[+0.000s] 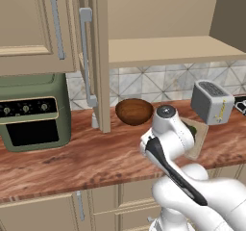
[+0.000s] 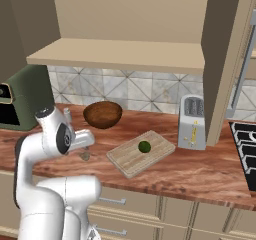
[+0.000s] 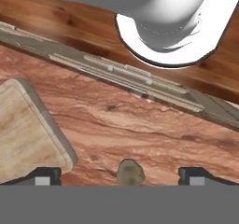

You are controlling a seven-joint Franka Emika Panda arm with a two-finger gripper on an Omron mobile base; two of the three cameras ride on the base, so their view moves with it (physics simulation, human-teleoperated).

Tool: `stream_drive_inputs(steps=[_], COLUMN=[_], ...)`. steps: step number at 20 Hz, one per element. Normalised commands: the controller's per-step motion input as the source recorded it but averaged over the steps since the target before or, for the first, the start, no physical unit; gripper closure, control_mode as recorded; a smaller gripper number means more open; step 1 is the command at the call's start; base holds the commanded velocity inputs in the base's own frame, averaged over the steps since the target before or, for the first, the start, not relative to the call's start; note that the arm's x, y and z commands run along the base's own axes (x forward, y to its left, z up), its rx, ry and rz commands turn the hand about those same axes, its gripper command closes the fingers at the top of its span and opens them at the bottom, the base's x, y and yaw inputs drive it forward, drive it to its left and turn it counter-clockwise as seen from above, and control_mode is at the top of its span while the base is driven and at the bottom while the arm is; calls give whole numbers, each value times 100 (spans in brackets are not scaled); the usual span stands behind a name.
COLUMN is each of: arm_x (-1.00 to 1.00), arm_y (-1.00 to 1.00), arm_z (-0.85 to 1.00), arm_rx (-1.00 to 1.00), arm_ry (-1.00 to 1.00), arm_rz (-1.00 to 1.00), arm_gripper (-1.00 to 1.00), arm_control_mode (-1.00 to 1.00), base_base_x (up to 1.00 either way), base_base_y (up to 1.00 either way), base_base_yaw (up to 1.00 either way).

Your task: Open the cabinet. Place the bowl and condiment on the counter. Then place the lime and garlic on the cutting board.

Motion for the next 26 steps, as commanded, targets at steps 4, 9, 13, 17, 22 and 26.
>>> stream_drive_inputs(steps=[4, 9, 13, 17, 22, 26], arm_x=[39, 49, 48, 44, 36, 21], arm_y=[43, 29, 1, -3, -1, -3], arm_z=[-18, -21, -40, -51, -48, -26], arm_rx=[2, 0, 0, 0, 0, 1], arm_ry=[10, 9, 9, 10, 10, 6], arm_rz=[0, -2, -2, -3, -3, -4], arm_gripper=[-100, -100, -100, -100, -100, -100], arm_control_mode=[-100, -100, -100, -100, -100, -100], base_base_x=[0, 0, 0, 0, 0, 0], base_base_y=[0, 0, 0, 0, 0, 0], base_base_yaw=[0, 0, 0, 0, 0, 0])
